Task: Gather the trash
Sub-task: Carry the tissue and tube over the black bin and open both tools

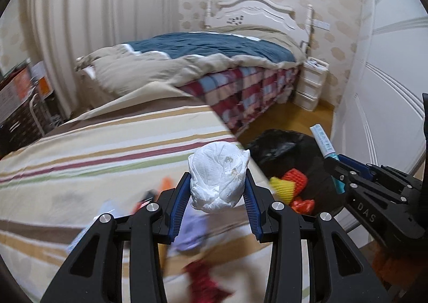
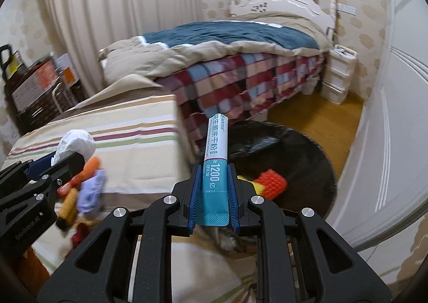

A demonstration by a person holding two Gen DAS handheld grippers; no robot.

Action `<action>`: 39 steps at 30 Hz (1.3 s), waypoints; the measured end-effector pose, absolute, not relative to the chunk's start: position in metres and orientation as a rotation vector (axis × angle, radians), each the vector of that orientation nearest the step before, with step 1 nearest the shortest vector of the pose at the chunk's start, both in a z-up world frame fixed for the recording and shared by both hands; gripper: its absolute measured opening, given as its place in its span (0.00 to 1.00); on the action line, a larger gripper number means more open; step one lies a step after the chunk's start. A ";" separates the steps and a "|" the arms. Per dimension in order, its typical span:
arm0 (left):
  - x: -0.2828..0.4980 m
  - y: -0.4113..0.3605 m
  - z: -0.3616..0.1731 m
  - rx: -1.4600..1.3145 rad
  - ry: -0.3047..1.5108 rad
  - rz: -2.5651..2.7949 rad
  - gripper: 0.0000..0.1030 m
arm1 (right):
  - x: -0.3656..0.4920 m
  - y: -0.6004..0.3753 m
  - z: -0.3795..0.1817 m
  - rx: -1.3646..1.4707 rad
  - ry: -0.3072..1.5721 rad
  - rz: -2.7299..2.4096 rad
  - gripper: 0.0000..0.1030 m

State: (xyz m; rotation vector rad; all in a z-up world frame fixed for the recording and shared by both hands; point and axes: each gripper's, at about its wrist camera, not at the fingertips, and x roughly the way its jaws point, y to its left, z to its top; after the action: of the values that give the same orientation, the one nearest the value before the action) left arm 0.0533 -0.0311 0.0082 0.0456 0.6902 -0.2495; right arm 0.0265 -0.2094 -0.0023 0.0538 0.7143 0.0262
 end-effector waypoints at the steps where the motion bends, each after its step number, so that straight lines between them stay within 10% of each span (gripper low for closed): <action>1: 0.058 -0.040 0.007 0.054 0.692 -0.258 0.39 | 0.030 -0.215 -0.004 0.058 0.715 0.017 0.18; 27: 0.133 -0.159 -0.040 0.212 0.784 -0.297 0.42 | 0.085 -0.303 -0.054 0.151 0.784 -0.111 0.19; 34: 0.135 -0.153 -0.035 0.175 0.775 -0.292 0.73 | 0.082 -0.308 -0.055 0.153 0.777 -0.144 0.38; 39: 0.127 -0.140 -0.026 0.144 0.772 -0.272 0.77 | 0.073 -0.306 -0.047 0.159 0.763 -0.163 0.51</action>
State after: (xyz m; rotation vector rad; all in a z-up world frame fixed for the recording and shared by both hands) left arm 0.1271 -0.1397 -0.0261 0.1445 0.7716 -0.2721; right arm 0.0730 -0.3058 -0.0474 0.1590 0.7630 -0.1630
